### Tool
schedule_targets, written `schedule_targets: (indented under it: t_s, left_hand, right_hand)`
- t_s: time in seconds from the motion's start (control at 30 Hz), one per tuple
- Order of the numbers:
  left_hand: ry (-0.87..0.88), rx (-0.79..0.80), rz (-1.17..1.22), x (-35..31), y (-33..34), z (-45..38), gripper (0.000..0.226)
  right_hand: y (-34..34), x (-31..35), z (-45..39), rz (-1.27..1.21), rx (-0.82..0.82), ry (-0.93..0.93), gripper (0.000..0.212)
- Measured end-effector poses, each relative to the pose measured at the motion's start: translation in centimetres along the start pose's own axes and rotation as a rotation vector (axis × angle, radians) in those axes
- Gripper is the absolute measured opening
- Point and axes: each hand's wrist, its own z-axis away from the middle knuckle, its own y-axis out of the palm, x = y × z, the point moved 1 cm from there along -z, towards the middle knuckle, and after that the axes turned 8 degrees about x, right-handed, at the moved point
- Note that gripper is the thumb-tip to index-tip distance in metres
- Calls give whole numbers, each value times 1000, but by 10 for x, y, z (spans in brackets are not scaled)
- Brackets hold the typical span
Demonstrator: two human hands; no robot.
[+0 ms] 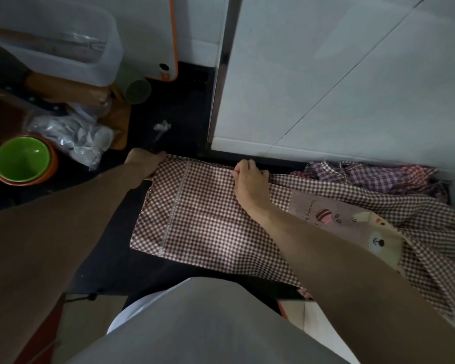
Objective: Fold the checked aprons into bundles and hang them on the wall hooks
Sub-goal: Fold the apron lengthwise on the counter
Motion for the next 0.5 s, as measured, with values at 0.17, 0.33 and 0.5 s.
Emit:
schedule_targets:
  t_s: [0.17,0.33,0.5]
  left_hand:
    - [-76,65,109,6,-5,-11,46]
    - [-9,-22,-55,-1,3,-5,40]
    - [132,140,-233,1,9,-2,54]
  right_hand:
    - [2,1,0,-42,11,40,16]
    - [0,5,0,-8,85,69,23]
    - [-1,13,-3,-73,99,147,24]
